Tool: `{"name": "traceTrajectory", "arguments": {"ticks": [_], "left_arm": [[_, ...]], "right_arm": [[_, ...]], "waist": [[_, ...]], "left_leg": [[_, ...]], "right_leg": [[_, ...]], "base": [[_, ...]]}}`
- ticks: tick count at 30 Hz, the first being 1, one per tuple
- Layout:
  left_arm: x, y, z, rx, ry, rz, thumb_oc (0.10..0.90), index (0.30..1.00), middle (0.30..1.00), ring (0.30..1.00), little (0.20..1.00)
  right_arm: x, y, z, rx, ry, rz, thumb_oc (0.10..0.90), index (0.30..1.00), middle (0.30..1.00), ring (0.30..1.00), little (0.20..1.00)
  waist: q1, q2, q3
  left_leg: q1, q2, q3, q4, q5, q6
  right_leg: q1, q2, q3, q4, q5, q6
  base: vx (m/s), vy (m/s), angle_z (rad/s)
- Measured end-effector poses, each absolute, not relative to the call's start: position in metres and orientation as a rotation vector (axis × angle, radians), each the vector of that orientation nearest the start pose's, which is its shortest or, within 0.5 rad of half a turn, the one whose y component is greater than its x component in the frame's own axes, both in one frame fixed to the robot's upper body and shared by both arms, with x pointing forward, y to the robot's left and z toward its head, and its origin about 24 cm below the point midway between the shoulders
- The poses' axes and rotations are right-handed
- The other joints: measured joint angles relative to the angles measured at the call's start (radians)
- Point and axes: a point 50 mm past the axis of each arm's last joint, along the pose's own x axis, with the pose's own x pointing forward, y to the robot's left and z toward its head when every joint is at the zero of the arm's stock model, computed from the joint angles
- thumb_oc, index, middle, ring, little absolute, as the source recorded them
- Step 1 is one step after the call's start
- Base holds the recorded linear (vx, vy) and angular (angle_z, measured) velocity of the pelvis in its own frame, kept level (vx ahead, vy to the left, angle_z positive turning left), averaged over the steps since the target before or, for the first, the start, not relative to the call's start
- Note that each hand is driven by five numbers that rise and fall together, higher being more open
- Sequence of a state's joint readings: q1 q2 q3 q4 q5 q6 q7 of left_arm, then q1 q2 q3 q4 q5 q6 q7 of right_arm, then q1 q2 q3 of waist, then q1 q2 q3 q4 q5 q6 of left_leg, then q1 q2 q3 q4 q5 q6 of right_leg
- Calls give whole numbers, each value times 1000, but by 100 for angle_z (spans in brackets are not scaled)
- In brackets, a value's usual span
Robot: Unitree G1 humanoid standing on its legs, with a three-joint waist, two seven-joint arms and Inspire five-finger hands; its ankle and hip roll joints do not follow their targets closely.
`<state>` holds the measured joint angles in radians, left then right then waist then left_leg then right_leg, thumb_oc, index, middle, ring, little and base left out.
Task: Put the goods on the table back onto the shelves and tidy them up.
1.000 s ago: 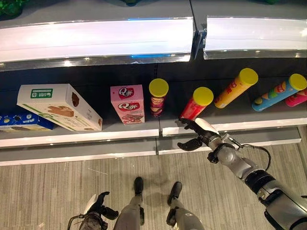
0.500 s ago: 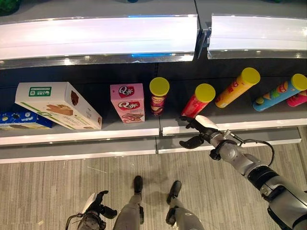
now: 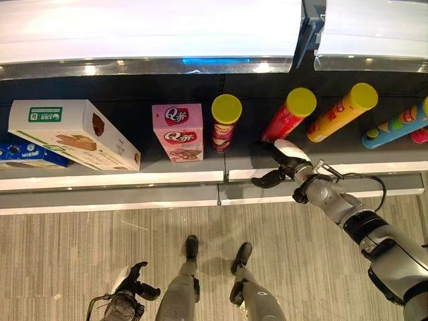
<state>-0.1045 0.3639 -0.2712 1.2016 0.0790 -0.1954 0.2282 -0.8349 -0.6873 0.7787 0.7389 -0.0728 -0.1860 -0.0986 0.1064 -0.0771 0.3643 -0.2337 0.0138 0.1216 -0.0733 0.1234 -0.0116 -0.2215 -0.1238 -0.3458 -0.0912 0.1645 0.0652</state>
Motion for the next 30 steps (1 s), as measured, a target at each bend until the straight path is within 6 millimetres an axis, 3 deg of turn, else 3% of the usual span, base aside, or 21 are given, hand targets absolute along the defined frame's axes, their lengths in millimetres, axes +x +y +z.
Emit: {"name": "traceTrajectory", "arguments": {"ticks": [7,12,18,22,25,28,30], "left_arm": [[154,267,-126,647,864,91,800,900,900,900,900],[154,267,-126,639,865,99,800,900,900,900,900],[147,271,-127,621,889,130,800,900,900,900,900],[143,274,-128,620,902,140,800,900,900,900,900],[139,274,-130,616,919,139,800,900,900,900,900],[140,273,-130,596,918,136,800,900,900,900,900],[129,273,-134,593,947,138,800,900,900,900,900]], "right_arm": [[369,-191,111,-1112,-133,285,800,900,900,900,900],[348,-186,103,-1055,-180,342,800,900,900,900,900],[311,-213,101,-1018,-189,340,800,900,900,900,900],[294,-229,93,-972,-143,328,800,900,900,900,900],[280,-234,80,-938,-97,338,800,900,900,900,900],[257,-240,74,-870,-69,339,800,900,900,900,900],[234,-244,63,-790,-35,323,800,900,900,900,900]], "waist": [[-2,0,0],[-14,-3,-2],[-36,-19,-13],[-75,-48,-48],[-78,-58,-87],[-93,-54,-105],[-96,-51,-128]], "left_leg": [[1,0,3,9,0,0],[3,1,5,11,0,0],[23,4,5,7,0,0],[44,9,12,-3,1,-5],[54,14,15,-4,-1,-7],[89,20,18,-15,-1,-11],[121,22,22,-15,-9,-16]], "right_leg": [[3,0,6,0,4,-5],[5,1,7,0,6,-7],[23,4,8,0,6,-7],[34,11,21,0,5,-7],[43,15,24,0,3,-4],[72,21,25,0,-3,0],[102,22,29,0,-12,8]], "base": [[0,0,0],[0,0,0],[17,-5,-1],[46,-11,-6],[46,-14,-5],[71,-6,-1],[17,33,-7]]}}
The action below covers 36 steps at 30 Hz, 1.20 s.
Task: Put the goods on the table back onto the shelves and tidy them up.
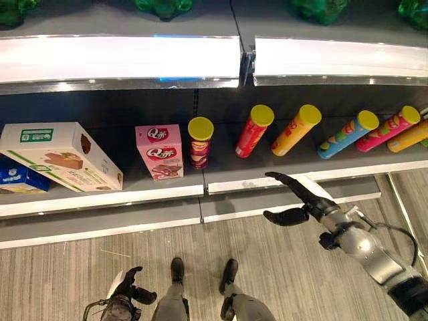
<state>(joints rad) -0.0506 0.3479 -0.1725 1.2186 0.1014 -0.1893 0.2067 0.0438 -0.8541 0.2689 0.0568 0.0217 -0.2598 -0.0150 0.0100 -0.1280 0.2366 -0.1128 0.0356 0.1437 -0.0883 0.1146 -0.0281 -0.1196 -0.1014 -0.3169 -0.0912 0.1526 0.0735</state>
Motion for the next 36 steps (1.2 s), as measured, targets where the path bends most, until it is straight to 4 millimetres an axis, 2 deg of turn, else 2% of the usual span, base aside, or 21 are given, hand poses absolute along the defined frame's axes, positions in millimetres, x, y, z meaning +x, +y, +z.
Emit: {"name": "traceTrajectory", "arguments": {"ticks": [2,3,7,8,10,12,13,14,17,18,19,21,24,25,27,29,31,33,34,35,36], "left_arm": [[107,274,-141,574,1009,148,800,900,900,900,900],[89,273,-147,562,1078,144,800,900,900,900,900],[57,260,-159,517,1228,71,800,900,900,900,900],[44,256,-162,517,1274,36,800,900,900,900,900],[37,252,-165,537,1322,-43,800,900,900,900,900],[50,243,-166,546,1293,-100,800,900,900,900,900],[54,245,-165,587,1280,-145,800,900,900,900,900],[71,237,-165,585,1244,-169,800,900,900,900,900],[87,227,-164,558,1189,-205,800,900,900,900,900],[91,225,-163,554,1178,-216,800,900,900,900,900],[90,223,-164,545,1183,-224,800,900,900,900,900],[87,211,-167,540,1193,-289,800,900,900,900,900],[91,200,-168,539,1167,-344,800,900,900,900,900],[93,198,-167,532,1160,-356,800,900,900,900,900],[90,199,-167,518,1153,-354,800,900,900,900,900],[89,200,-167,487,1162,-324,800,900,900,900,900],[87,210,-166,427,1175,-235,800,900,900,900,900],[81,232,-163,442,1195,-171,800,900,900,900,900],[81,239,-161,446,1194,-151,800,900,900,900,900],[80,252,-158,470,1197,-112,800,900,900,900,900],[78,237,-162,431,1198,-107,800,900,900,900,900]], "right_arm": [[215,-246,43,-726,39,325,800,900,900,900,900],[198,-251,27,-646,99,253,800,900,900,900,900],[145,-255,-45,-507,430,175,800,900,900,900,900],[102,-258,-91,-345,648,12,800,900,900,900,900],[43,-252,-143,-234,1037,-74,800,900,900,900,900],[-10,-249,-158,-144,1274,-127,800,900,900,900,900],[-41,-246,-165,14,1455,-330,800,900,900,900,900],[-70,-241,-164,283,1473,-634,800,900,900,900,900],[-78,-240,-163,539,1434,-926,800,900,900,900,900],[-81,-240,-162,571,1432,-963,800,900,900,900,900],[-78,-245,-162,580,1394,-972,800,900,900,900,900],[-29,-276,-159,579,1167,-937,800,900,900,900,900],[17,-291,-154,588,1013,-917,800,900,900,900,900],[28,-291,-153,597,986,-908,800,900,900,900,900],[39,-286,-155,618,1002,-896,800,900,900,900,900],[38,-285,-155,621,1004,-909,800,900,900,900,900],[30,-284,-157,616,1035,-941,800,900,900,900,900],[17,-282,-158,610,1067,-966,800,900,900,900,900],[13,-281,-159,610,1079,-974,800,900,900,900,900],[6,-276,-161,615,1099,-983,800,900,900,900,900],[5,-289,-156,578,1087,-1006,800,900,900,900,900]], "waist": [[-22,-1,-57],[-29,9,-88],[-80,36,-148],[-94,46,-198],[-113,65,-229],[-133,106,-232],[-140,131,-228],[-161,148,-236],[-174,158,-259],[-191,133,-271],[-207,130,-279],[-252,151,-274],[-268,158,-266],[-270,164,-251],[-220,161,-221],[-208,181,-208],[-148,192,-200],[-103,178,-207],[-97,155,-215],[-84,145,-218],[-76,214,-212]], "left_leg": [[22,-1,21,0,-15,1],[44,-1,21,-2,-20,4],[114,-5,74,-1,-51,9],[129,-5,80,-7,-59,13],[159,-5,112,-8,-75,8],[174,-7,133,-4,-82,22],[197,-4,151,-8,-86,23],[227,1,153,-8,-90,24],[241,11,157,-8,-93,23],[250,0,156,-7,-93,20],[257,-6,142,-2,-98,15],[245,-10,176,7,-99,14],[180,-15,263,11,-97,38],[172,-11,306,7,-76,55],[156,20,465,-8,-50,57],[157,55,510,-3,-39,40],[192,97,609,-3,-25,17],[231,121,624,1,-11,-23],[233,123,624,7,-5,-51],[233,147,606,29,8,-84],[233,227,576,59,14,-66]], "right_leg": [[10,1,23,0,-5,-5],[33,0,22,0,-10,-3],[66,-2,79,4,-23,0],[74,-4,83,22,-48,10],[77,-3,119,32,-55,11],[71,-10,132,51,-65,18],[71,-10,149,94,-74,26],[76,-8,156,139,-103,31],[40,-11,164,262,-159,58],[20,-19,167,289,-185,40],[23,-19,171,287,-190,27],[-17,-3,223,268,-170,21],[-112,-9,262,249,-130,58],[-131,-19,228,237,-116,65],[-160,-126,-126,230,-107,83],[-128,-222,-274,283,-112,89],[-93,-312,-332,422,-133,104],[49,-413,-310,381,-139,175],[86,-426,-311,342,-122,183],[148,-398,-299,223,-65,190],[143,-320,-281,230,-42,133]], "base": [[-12,87,-23],[-13,122,-27],[-50,97,-34],[-37,51,-38],[-40,41,-46],[27,14,-40],[112,-8,-30],[140,-14,-33],[25,-4,-9],[-71,8,9],[-129,19,-20],[-300,13,-98],[-202,-36,-115],[-194,-86,-118],[-255,-238,-157],[-201,-308,-107],[-76,-267,-131],[-61,-443,-104],[19,-394,-49],[48,-565,-57],[59,-347,-79]]}}
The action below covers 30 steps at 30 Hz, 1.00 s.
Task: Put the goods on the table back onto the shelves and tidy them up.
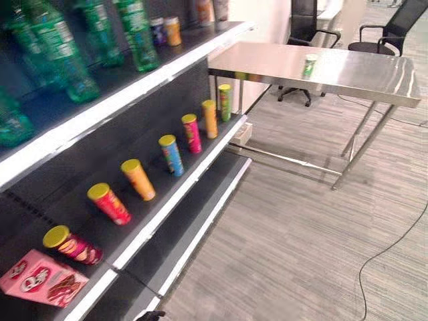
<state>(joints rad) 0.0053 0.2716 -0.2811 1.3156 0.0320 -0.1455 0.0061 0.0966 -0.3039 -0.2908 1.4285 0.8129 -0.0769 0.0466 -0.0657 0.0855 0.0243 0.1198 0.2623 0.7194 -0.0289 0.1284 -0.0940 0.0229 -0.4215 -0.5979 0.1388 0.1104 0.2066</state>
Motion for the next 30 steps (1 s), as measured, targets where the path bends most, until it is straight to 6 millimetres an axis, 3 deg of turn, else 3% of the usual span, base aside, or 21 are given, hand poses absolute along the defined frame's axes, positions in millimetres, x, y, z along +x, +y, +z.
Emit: {"name": "traceTrajectory", "arguments": {"ticks": [2,3,4,8,9,10,11,12,13,14,17,19,21,22,23,24,25,26,27,28,30], "left_arm": [[67,232,-164,393,1200,-87,800,900,900,900,900],[70,231,-164,381,1191,-74,800,900,900,900,900],[72,234,-164,357,1187,-36,800,900,900,900,900],[68,259,-158,391,1195,47,800,900,900,900,900],[66,257,-159,382,1204,49,800,900,900,900,900],[67,252,-160,353,1197,60,800,900,900,900,900],[68,249,-161,303,1186,96,800,900,900,900,900],[72,245,-160,261,1164,124,800,900,900,900,900],[92,242,-157,262,1102,105,800,900,900,900,900],[105,240,-153,257,1054,103,800,900,900,900,900],[115,246,-150,234,1035,147,800,900,900,900,900],[104,251,-152,231,1065,184,800,900,900,900,900],[90,243,-157,224,1106,164,800,900,900,900,900],[83,232,-162,200,1136,149,800,900,900,900,900],[73,232,-164,196,1164,154,800,900,900,900,900],[71,243,-161,213,1155,171,800,900,900,900,900],[61,267,-156,222,1174,268,800,900,900,900,900],[56,295,-148,261,1201,358,800,900,900,900,900],[41,294,-151,275,1280,360,800,900,900,900,900],[40,293,-152,311,1298,327,800,900,900,900,900],[36,275,-157,340,1275,208,800,900,900,900,900]], "right_arm": [[10,-292,-155,529,1097,-959,800,900,900,900,900],[14,-292,-154,509,1091,-930,800,900,900,900,900],[20,-293,-154,509,1074,-910,800,900,900,900,900],[26,-282,-157,505,1086,-840,800,900,900,900,900],[32,-289,-154,483,1058,-841,800,900,900,900,900],[34,-296,-151,457,1046,-842,800,900,900,900,900],[40,-299,-149,426,1038,-827,800,900,900,900,900],[58,-301,-146,397,1009,-799,800,900,900,900,900],[73,-305,-142,369,980,-773,800,900,900,900,900],[81,-309,-139,347,967,-754,800,900,900,900,900],[83,-301,-142,305,1000,-696,800,900,900,900,900],[87,-289,-146,280,1033,-633,800,900,900,900,900],[91,-283,-147,274,1035,-624,800,900,900,900,900],[89,-277,-150,259,1054,-603,800,900,900,900,900],[85,-261,-156,276,1083,-558,800,900,900,900,900],[90,-244,-160,311,1087,-515,800,900,900,900,900],[83,-222,-167,360,1121,-496,800,900,900,900,900],[84,-205,-169,410,1120,-473,800,900,900,900,900],[84,-214,-168,407,1109,-503,800,900,900,900,900],[73,-217,-170,402,1138,-523,800,900,900,900,900],[67,-223,-168,432,1088,-587,800,900,900,900,900]], "waist": [[28,16,-8],[25,16,-9],[-3,-2,-22],[4,-49,-55],[20,-71,-52],[45,-85,-47],[60,-115,-40],[81,-155,-25],[101,-169,17],[123,-149,41],[129,-94,58],[166,-80,49],[173,-51,49],[185,-11,64],[206,-9,60],[215,-26,72],[234,-92,55],[240,-250,27],[233,-197,-2],[220,-222,-14],[168,-170,-43]], "left_leg": [[1,68,-46,72,38,19],[-7,103,-65,98,41,-4],[-20,130,-79,91,126,-57],[1,252,-83,48,279,-24],[-33,287,-212,105,368,-24],[-73,283,-351,183,387,-3],[-110,208,-515,245,266,-82],[-156,31,-677,276,9,-74],[-206,-123,-753,252,-94,-45],[-248,-181,-731,218,-108,-33],[-338,-212,-616,153,-97,-41],[-384,-222,-633,124,-94,-63],[-371,-248,-740,-45,-71,-97],[-387,-237,-726,-40,-76,-106],[-389,-235,-694,43,-63,-113],[-374,-224,-654,88,-72,-101],[-333,-238,-565,88,-117,-94],[-399,-303,-493,312,-192,70],[-403,-255,-542,470,-274,138],[-357,-296,-513,447,-309,161],[-211,-305,-468,246,-266,142]], "right_leg": [[-7,63,51,-4,-47,-35],[-10,100,63,-2,-66,-51],[-40,125,66,58,-136,-48],[-88,268,98,111,-223,-140],[-75,317,133,83,-225,-179],[-72,334,169,52,-213,-212],[-80,327,222,21,-197,-235],[-91,295,310,-29,-170,-264],[-85,275,363,-77,-137,-265],[-61,284,336,-123,-102,-247],[12,321,254,-183,-91,-241],[4,320,282,-171,-124,-221],[41,339,366,-241,-133,-209],[84,346,377,-242,-151,-179],[119,343,425,-238,-177,-135],[121,365,429,-79,-253,-125],[119,378,494,72,-315,-151],[136,266,537,30,-440,-221],[199,279,517,-13,-451,-192],[206,247,541,35,-426,-158],[32,214,520,441,-398,4]], "base": [[55,-476,-90],[122,-836,-49],[156,-816,-27],[114,-331,-37],[80,-468,-78],[73,-416,-98],[24,-163,-111],[134,-154,-105],[98,-82,-99],[235,-127,-66],[227,-68,-31],[267,-46,-82],[265,16,-62],[615,110,-63],[552,138,-53],[821,249,-38],[599,235,-43],[824,420,-48],[546,310,-58],[497,333,-62],[388,330,-66]]}}
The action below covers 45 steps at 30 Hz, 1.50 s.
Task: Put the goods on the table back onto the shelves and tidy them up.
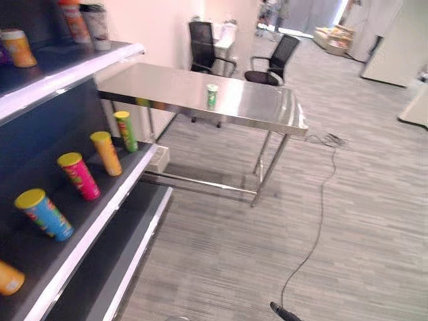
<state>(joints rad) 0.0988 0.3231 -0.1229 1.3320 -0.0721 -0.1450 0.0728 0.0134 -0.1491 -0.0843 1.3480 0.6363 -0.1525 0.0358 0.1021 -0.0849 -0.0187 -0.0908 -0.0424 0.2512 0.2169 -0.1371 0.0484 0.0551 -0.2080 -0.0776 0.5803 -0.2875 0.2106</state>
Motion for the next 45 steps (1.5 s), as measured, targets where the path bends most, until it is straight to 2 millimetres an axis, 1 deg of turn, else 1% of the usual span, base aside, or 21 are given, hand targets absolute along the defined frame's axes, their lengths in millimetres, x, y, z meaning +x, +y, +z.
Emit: {"name": "traceTrajectory", "arguments": {"ticks": [2,3,4,5,6,7,8,10,11,12,14,16,19,25,29,31,32,34,38,41,45], "left_arm": [[84,271,-152,366,1169,147,800,900,900,900,900],[105,262,-151,342,1130,149,800,900,900,900,900],[114,256,-150,350,1111,124,800,900,900,900,900],[123,253,-148,363,1076,101,800,900,900,900,900],[138,248,-144,363,1015,92,800,900,900,900,900],[146,231,-141,331,917,98,800,900,900,900,900],[146,231,-141,331,917,98,800,900,900,900,900],[116,227,-153,344,1017,73,800,900,900,900,900],[98,223,-160,337,1089,72,800,900,900,900,900],[51,221,-170,289,1245,69,800,900,900,900,900],[31,239,-169,316,1307,107,800,900,900,900,900],[28,238,-169,310,1336,114,800,900,900,900,900],[48,247,-165,333,1270,117,800,900,900,900,900],[79,243,-161,394,1175,58,800,900,900,900,900],[89,214,-165,326,1138,-1,800,900,900,900,900],[137,208,-150,372,953,-61,800,900,900,900,900],[142,211,-146,294,923,-14,800,900,900,900,900],[123,223,-153,311,1026,27,800,900,900,900,900],[77,244,-161,339,1184,67,800,900,900,900,900],[75,243,-162,332,1196,67,800,900,900,900,900],[71,247,-162,380,1212,35,800,900,900,900,900]], "right_arm": [[53,-229,-170,364,1170,-563,800,900,900,900,900],[63,-235,-166,376,1108,-592,800,900,900,900,900],[71,-237,-163,399,1051,-584,800,900,900,900,900],[74,-240,-161,397,1031,-585,800,900,900,900,900],[81,-245,-157,365,1006,-574,800,900,900,900,900],[82,-242,-157,398,975,-607,800,900,900,900,900],[82,-242,-157,398,975,-607,800,900,900,900,900],[62,-233,-164,430,1040,-651,800,900,900,900,900],[58,-236,-164,418,1047,-660,800,900,900,900,900],[66,-238,-163,437,1033,-684,800,900,900,900,900],[71,-238,-163,443,1022,-668,800,900,900,900,900],[85,-249,-157,413,976,-642,800,900,900,900,900],[81,-245,-160,339,1057,-555,800,900,900,900,900],[66,-235,-165,249,1133,-451,800,900,900,900,900],[75,-259,-157,184,1089,-470,800,900,900,900,900],[77,-249,-157,210,1067,-452,800,900,900,900,900],[77,-251,-158,189,1101,-463,800,900,900,900,900],[109,-246,-152,211,1005,-446,800,900,900,900,900],[114,-220,-152,229,956,-337,800,900,900,900,900],[109,-216,-155,191,997,-290,800,900,900,900,900],[103,-209,-158,203,1019,-274,800,900,900,900,900]], "waist": [[-19,16,-3],[-80,96,34],[-120,147,42],[-125,163,44],[-129,182,57],[-112,174,75],[-112,174,75],[-90,117,81],[-97,99,78],[-71,86,76],[-75,77,81],[-93,123,102],[-122,112,81],[-87,46,34],[-106,88,23],[-80,35,111],[-10,27,98],[-6,47,99],[-42,68,69],[-43,102,83],[-69,109,93]], "left_leg": [[78,-44,-3,-127,52,80],[189,-63,-19,-181,32,134],[231,-70,-27,-202,16,122],[243,-76,-34,-208,9,111],[265,-68,-66,-221,-2,81],[269,-67,-120,-199,-14,47],[269,-67,-120,-199,-14,47],[329,-108,-126,-130,-36,6],[343,-127,-123,-93,-60,-39],[282,-88,-116,30,-122,-128],[287,27,-120,-150,-124,-164],[278,122,-123,-241,34,-147],[312,133,-172,-257,32,-137],[175,189,-224,89,1,-165],[148,202,-246,2,41,-204],[-145,160,-216,410,1,-276],[-155,64,-188,67,-10,-153],[-132,39,-177,19,42,-64],[13,7,-125,-106,104,-1],[91,6,-104,-226,166,53],[170,4,-101,-302,177,46]], "right_leg": [[-160,-24,-17,302,158,64],[-262,-90,-151,518,218,-4],[-378,-110,-226,552,194,-80],[-428,-113,-257,551,175,-113],[-465,-54,-311,317,130,-155],[-420,39,-359,-137,136,-186],[-420,39,-359,-137,136,-186],[-320,119,-349,-372,236,-347],[-301,131,-281,-396,378,-413],[-234,121,-187,-478,372,-401],[-220,116,-168,-450,371,-325],[-245,115,-172,-335,303,-234],[-283,91,-98,-225,213,-136],[-125,160,-128,-439,257,-238],[-103,180,-122,-451,252,-249],[-123,118,-240,-294,84,-242],[-147,130,-186,-334,90,-235],[-140,141,-158,-347,97,-240],[-35,112,-134,-403,139,-164],[-130,83,-140,-179,154,-108],[-193,45,-146,-113,123,-71]], "base": [[433,394,-21],[414,248,-8],[389,29,5],[364,-162,26],[406,-318,71],[255,-267,60],[299,-195,109],[423,-207,104],[641,-298,60],[407,-189,54],[435,-257,25],[415,-307,12],[253,-264,50],[113,-146,1],[258,-169,-5],[550,-71,128],[211,67,71],[257,83,-70],[194,81,-44],[140,37,-17],[177,-87,-3]]}}
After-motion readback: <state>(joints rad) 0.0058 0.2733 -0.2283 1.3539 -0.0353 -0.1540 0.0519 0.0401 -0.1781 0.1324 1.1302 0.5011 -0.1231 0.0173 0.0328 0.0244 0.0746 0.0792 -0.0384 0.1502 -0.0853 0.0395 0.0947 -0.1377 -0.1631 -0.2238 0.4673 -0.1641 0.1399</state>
